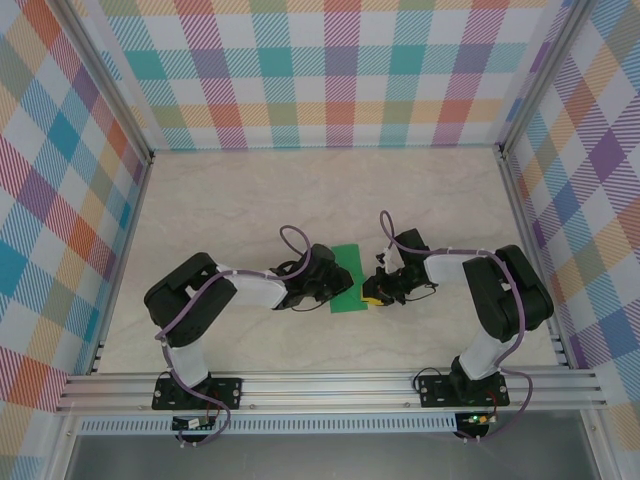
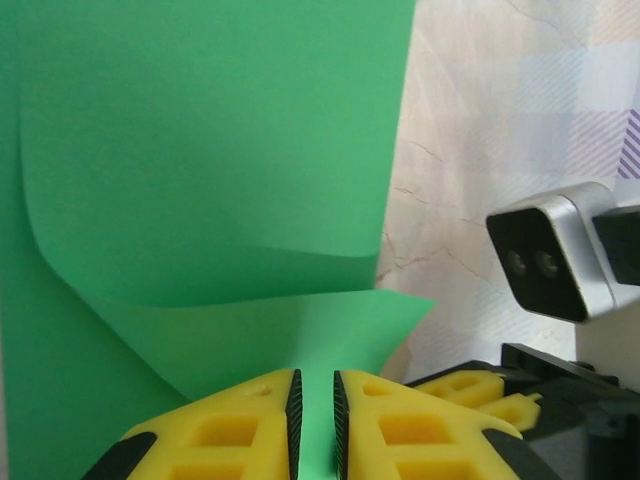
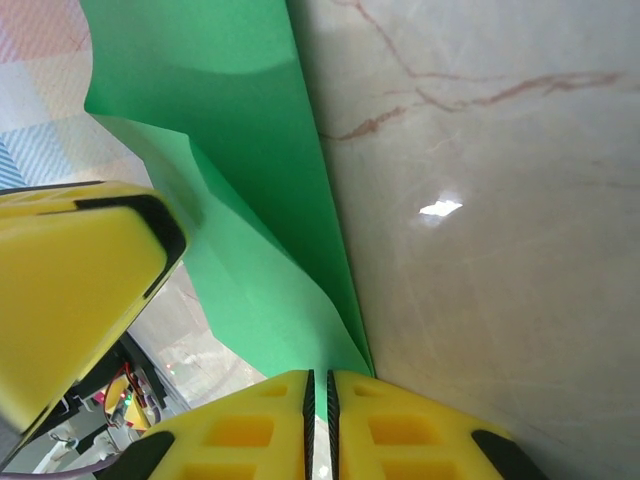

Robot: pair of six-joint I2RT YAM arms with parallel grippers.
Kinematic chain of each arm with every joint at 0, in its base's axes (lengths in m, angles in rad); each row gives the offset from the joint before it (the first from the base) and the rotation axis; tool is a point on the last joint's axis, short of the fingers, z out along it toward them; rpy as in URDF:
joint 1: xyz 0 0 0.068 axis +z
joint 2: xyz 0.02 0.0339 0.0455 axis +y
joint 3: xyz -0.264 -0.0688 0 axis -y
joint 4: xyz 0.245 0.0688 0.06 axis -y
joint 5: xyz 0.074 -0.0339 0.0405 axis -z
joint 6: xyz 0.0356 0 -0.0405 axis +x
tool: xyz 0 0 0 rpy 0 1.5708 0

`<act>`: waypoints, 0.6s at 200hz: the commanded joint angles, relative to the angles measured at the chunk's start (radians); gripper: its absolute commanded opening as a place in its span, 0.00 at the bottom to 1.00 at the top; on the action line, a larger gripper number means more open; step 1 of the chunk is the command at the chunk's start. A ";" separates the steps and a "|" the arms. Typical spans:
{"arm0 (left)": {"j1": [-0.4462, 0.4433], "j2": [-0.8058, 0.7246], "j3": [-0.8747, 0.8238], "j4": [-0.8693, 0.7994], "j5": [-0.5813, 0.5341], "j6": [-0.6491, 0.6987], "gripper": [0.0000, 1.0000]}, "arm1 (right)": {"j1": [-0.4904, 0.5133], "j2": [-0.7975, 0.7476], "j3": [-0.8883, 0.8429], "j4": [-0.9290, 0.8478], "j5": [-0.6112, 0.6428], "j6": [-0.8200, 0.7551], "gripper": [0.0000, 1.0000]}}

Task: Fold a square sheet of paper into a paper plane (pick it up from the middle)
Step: Fold the triangle a second time at the center of the table.

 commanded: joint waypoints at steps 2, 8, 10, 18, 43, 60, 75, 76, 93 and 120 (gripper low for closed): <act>-0.026 -0.003 0.018 -0.002 0.027 0.013 0.17 | 0.007 0.047 -0.040 -0.008 0.093 -0.017 0.14; -0.031 0.007 0.020 0.004 0.032 0.009 0.17 | 0.007 0.047 -0.039 -0.008 0.093 -0.015 0.13; -0.033 0.011 0.020 0.006 0.033 0.007 0.17 | 0.007 0.047 -0.038 -0.009 0.093 -0.015 0.13; -0.040 0.026 0.024 0.016 0.038 0.002 0.16 | 0.008 0.047 -0.037 -0.009 0.092 -0.015 0.13; -0.060 0.066 0.033 0.041 0.040 -0.013 0.17 | 0.007 0.047 -0.040 -0.011 0.099 -0.018 0.13; -0.063 0.078 0.033 0.025 0.024 -0.013 0.16 | 0.007 0.049 -0.041 -0.014 0.104 -0.020 0.12; -0.063 0.074 0.020 -0.018 -0.030 -0.014 0.16 | 0.007 0.049 -0.043 -0.017 0.113 -0.020 0.11; -0.063 0.073 0.019 -0.021 -0.034 -0.014 0.16 | 0.007 0.050 -0.044 -0.017 0.113 -0.020 0.11; -0.063 0.064 0.009 -0.077 -0.099 -0.017 0.15 | 0.007 0.049 -0.045 -0.026 0.124 -0.022 0.10; -0.053 0.035 -0.010 -0.116 -0.165 -0.031 0.15 | 0.007 0.047 -0.046 -0.027 0.127 -0.022 0.08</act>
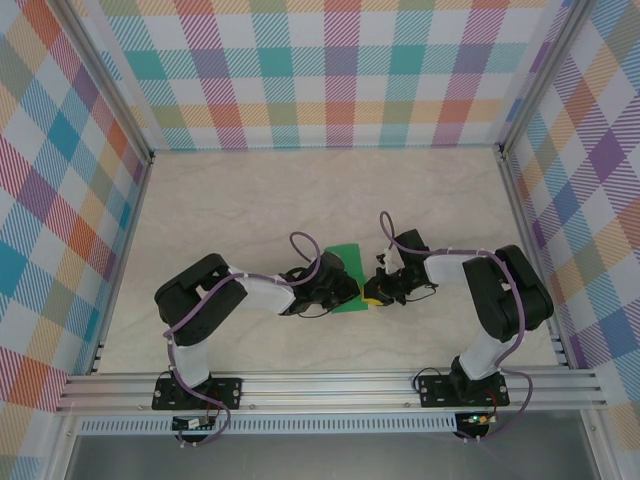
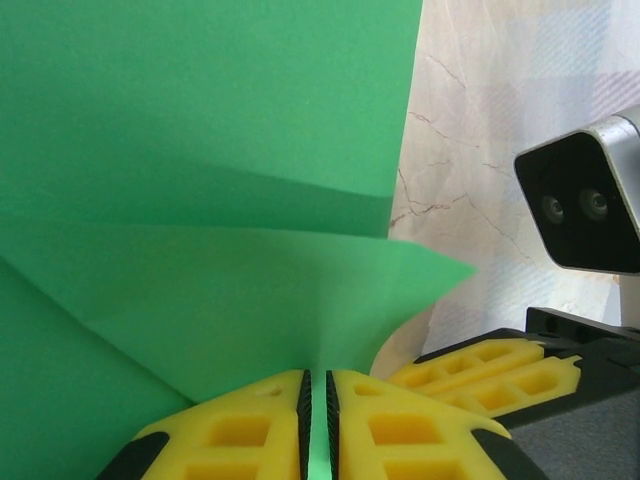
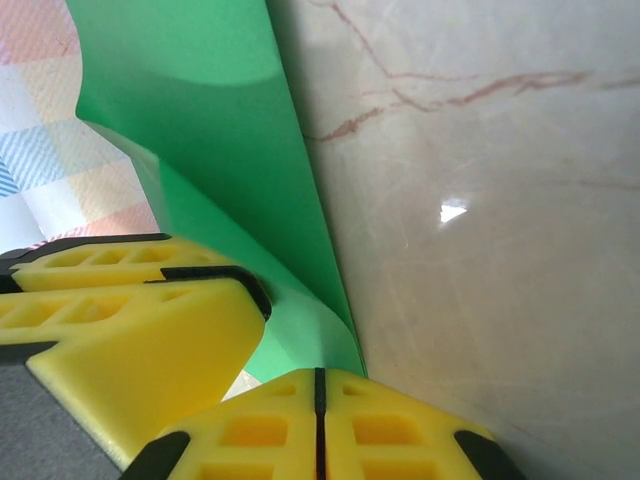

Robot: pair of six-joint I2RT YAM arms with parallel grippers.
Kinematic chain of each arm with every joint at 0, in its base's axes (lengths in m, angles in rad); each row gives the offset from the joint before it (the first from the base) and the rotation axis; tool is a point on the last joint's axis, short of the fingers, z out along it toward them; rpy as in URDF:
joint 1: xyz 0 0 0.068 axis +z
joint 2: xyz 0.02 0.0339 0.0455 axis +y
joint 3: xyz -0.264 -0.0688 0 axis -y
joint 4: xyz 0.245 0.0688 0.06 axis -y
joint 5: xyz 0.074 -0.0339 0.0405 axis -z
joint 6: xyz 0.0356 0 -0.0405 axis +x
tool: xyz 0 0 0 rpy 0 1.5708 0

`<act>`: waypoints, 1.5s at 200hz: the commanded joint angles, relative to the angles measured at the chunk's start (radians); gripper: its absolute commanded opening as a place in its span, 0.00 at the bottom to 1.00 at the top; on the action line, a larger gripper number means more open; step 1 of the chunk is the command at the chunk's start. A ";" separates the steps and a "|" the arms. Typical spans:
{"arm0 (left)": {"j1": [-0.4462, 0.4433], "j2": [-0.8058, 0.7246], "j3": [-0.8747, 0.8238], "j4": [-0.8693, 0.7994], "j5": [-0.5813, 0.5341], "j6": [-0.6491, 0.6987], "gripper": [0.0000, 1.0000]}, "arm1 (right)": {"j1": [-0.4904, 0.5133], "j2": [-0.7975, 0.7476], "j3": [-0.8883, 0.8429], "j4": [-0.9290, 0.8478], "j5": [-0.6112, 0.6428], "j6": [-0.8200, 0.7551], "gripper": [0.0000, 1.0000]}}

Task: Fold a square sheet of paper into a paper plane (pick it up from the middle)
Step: Fold the triangle a second time at the center of the table.

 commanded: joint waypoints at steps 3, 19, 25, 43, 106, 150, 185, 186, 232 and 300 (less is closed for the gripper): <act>0.006 -0.019 -0.027 -0.128 -0.131 -0.010 0.15 | 0.007 0.048 -0.042 -0.028 0.114 -0.022 0.08; 0.018 -0.031 -0.027 -0.129 -0.136 -0.009 0.15 | 0.007 0.049 -0.041 -0.028 0.114 -0.022 0.07; 0.021 -0.033 -0.026 -0.130 -0.134 -0.007 0.16 | 0.007 0.050 -0.041 -0.028 0.112 -0.022 0.07; 0.032 -0.035 -0.015 -0.134 -0.132 -0.002 0.16 | 0.007 0.053 -0.041 -0.027 0.111 -0.023 0.07; 0.055 -0.020 0.005 -0.062 -0.057 0.012 0.19 | 0.007 0.048 -0.044 -0.025 0.105 -0.025 0.06; 0.056 -0.032 0.025 -0.065 -0.045 0.034 0.22 | 0.007 0.047 -0.044 -0.023 0.103 -0.025 0.06; 0.056 -0.036 0.026 -0.018 -0.022 0.049 0.23 | 0.008 0.053 -0.044 -0.020 0.104 -0.026 0.06; 0.056 -0.036 0.025 -0.015 -0.021 0.049 0.23 | 0.008 0.052 -0.044 -0.021 0.104 -0.026 0.06; 0.057 -0.048 0.018 0.054 0.006 0.064 0.25 | 0.008 0.052 -0.044 -0.022 0.103 -0.024 0.06; 0.069 -0.016 0.033 -0.096 -0.074 0.062 0.24 | 0.008 0.053 -0.043 -0.024 0.103 -0.025 0.06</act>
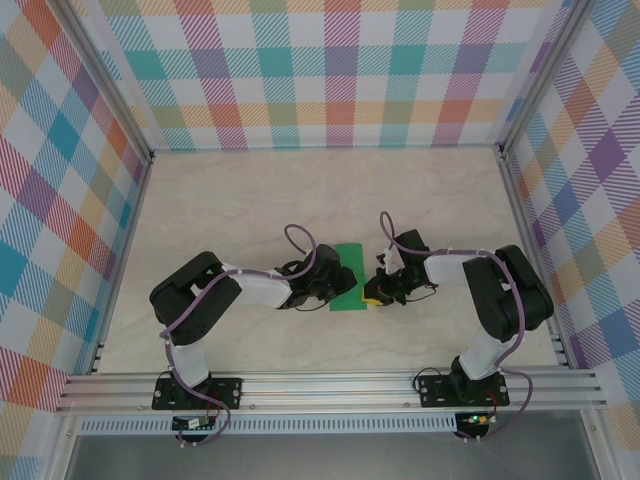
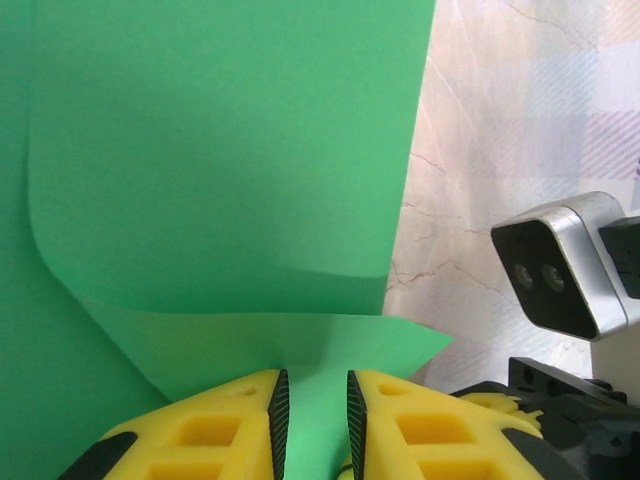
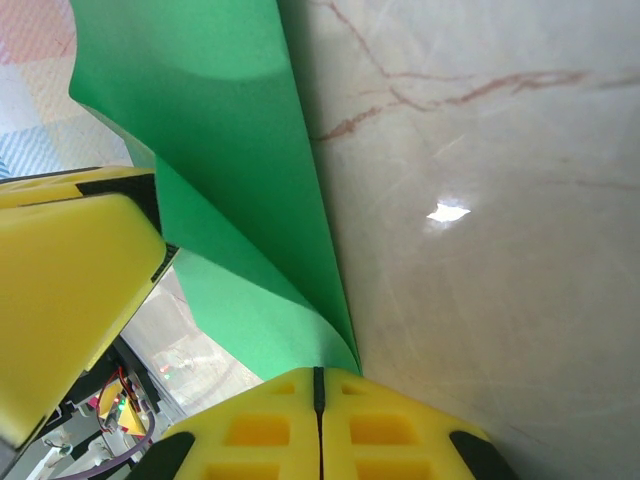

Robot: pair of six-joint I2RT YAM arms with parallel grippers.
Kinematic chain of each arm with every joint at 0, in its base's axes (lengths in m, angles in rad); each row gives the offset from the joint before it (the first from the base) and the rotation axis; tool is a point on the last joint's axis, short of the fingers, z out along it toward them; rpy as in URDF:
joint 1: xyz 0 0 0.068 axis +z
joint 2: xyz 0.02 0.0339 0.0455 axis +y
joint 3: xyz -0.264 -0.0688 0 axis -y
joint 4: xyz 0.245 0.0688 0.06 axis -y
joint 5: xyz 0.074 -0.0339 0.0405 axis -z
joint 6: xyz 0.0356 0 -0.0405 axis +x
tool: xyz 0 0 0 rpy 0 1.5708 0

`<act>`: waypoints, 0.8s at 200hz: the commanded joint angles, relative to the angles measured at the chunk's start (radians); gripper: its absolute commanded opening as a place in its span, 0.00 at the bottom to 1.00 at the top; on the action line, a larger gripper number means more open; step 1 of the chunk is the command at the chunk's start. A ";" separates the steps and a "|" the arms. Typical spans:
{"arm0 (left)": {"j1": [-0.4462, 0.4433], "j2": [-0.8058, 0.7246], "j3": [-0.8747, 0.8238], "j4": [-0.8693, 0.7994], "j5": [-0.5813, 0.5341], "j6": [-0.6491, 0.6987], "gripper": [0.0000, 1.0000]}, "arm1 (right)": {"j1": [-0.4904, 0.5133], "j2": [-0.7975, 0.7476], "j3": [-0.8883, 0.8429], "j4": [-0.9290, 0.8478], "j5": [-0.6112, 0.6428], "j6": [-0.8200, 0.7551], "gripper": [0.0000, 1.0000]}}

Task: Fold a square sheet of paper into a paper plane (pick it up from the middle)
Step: Fold the triangle a second time at the center of the table.

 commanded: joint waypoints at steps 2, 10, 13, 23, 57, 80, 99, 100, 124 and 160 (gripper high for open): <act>0.020 0.005 0.012 -0.067 -0.053 0.013 0.24 | 0.009 0.053 -0.041 -0.028 0.104 -0.024 0.06; 0.026 0.007 0.005 -0.065 -0.057 0.008 0.24 | 0.007 0.051 -0.041 -0.027 0.104 -0.024 0.06; 0.030 0.008 0.000 -0.064 -0.057 0.006 0.24 | 0.008 0.052 -0.040 -0.027 0.103 -0.025 0.06; 0.037 0.011 -0.006 -0.065 -0.065 0.005 0.24 | 0.008 0.053 -0.041 -0.027 0.102 -0.026 0.06; 0.056 0.022 0.000 -0.102 -0.081 0.010 0.24 | 0.008 0.052 -0.041 -0.029 0.103 -0.026 0.06; 0.065 0.024 0.000 -0.116 -0.087 0.005 0.24 | 0.009 0.052 -0.039 -0.030 0.102 -0.026 0.06; 0.075 0.017 -0.004 -0.124 -0.092 0.007 0.23 | 0.010 0.053 -0.041 -0.031 0.102 -0.026 0.06; 0.074 0.017 -0.004 -0.125 -0.092 0.007 0.23 | 0.010 0.053 -0.041 -0.030 0.103 -0.026 0.06; 0.092 0.009 -0.002 -0.130 -0.091 0.011 0.23 | 0.008 0.053 -0.039 -0.031 0.102 -0.026 0.06; 0.118 0.012 0.011 -0.142 -0.088 0.019 0.23 | 0.008 0.054 -0.038 -0.029 0.102 -0.027 0.06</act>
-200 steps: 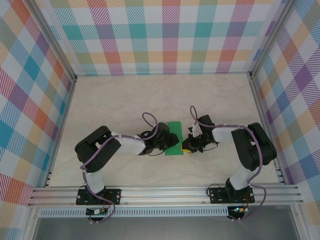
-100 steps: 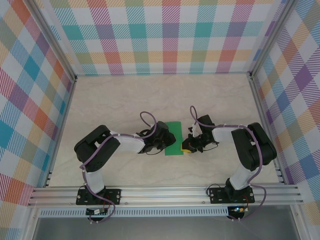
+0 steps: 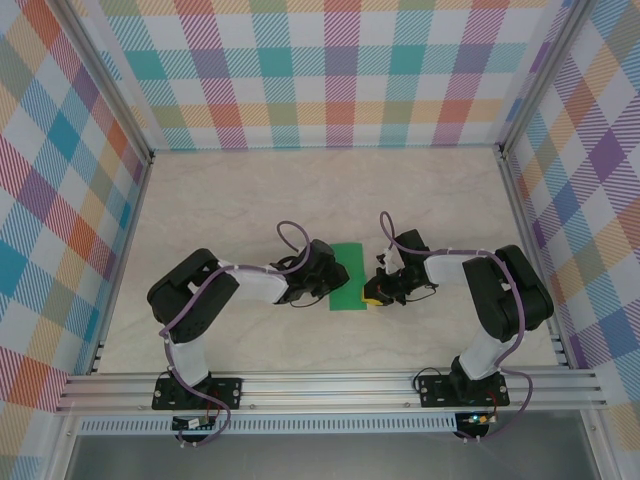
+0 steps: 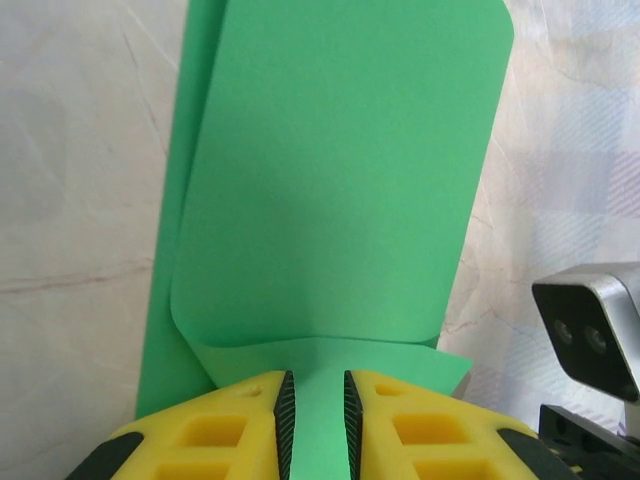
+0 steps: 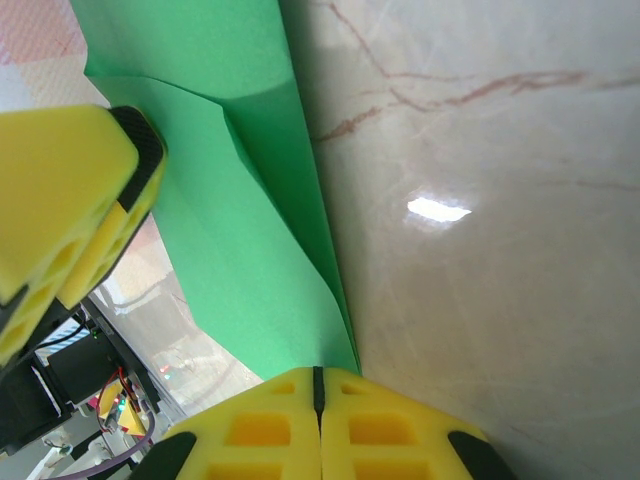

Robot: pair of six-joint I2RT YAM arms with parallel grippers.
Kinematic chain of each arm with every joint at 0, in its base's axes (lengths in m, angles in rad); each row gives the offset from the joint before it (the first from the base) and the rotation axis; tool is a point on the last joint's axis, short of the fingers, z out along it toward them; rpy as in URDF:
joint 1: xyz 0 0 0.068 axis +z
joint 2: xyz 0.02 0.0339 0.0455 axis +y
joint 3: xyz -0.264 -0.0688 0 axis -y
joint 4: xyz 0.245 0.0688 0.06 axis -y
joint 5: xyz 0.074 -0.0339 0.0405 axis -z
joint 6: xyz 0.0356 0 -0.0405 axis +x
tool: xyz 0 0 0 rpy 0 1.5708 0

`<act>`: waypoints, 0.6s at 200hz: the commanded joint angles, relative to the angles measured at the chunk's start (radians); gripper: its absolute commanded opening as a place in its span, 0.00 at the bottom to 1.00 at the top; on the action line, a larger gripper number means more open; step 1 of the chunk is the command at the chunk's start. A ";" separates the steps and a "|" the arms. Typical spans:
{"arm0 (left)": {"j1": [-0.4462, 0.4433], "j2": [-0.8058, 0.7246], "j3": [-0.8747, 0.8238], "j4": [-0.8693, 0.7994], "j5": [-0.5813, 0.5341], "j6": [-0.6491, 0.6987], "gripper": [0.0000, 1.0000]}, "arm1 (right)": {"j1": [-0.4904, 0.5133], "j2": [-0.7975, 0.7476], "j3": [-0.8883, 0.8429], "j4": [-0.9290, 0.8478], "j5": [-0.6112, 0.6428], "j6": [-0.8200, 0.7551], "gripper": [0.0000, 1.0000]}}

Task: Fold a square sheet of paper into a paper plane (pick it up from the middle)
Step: Fold the triangle a second time at the center of the table.

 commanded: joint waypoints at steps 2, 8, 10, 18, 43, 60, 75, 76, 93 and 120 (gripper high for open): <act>0.061 0.013 0.006 -0.095 -0.084 0.019 0.23 | 0.008 0.054 -0.040 -0.029 0.102 -0.027 0.06; 0.064 0.013 0.010 -0.101 -0.087 0.021 0.23 | 0.009 0.053 -0.040 -0.030 0.102 -0.025 0.06; 0.066 0.015 0.010 -0.102 -0.085 0.021 0.23 | 0.009 0.053 -0.040 -0.029 0.101 -0.025 0.06; 0.072 0.016 0.011 -0.105 -0.086 0.022 0.23 | 0.008 0.054 -0.040 -0.030 0.101 -0.025 0.06; 0.085 0.017 0.005 -0.113 -0.089 0.024 0.23 | 0.009 0.053 -0.039 -0.030 0.101 -0.025 0.06; 0.094 0.014 -0.002 -0.113 -0.089 0.027 0.23 | 0.009 0.055 -0.039 -0.031 0.102 -0.025 0.06; 0.102 0.012 -0.007 -0.105 -0.087 0.028 0.23 | 0.008 0.056 -0.039 -0.030 0.100 -0.028 0.06; 0.102 0.012 -0.007 -0.105 -0.086 0.029 0.23 | 0.008 0.055 -0.039 -0.030 0.100 -0.027 0.06; 0.111 0.009 -0.004 -0.104 -0.079 0.037 0.23 | 0.008 0.055 -0.038 -0.031 0.100 -0.027 0.06; 0.122 0.000 0.007 -0.107 -0.062 0.054 0.23 | 0.009 0.055 -0.038 -0.031 0.098 -0.027 0.06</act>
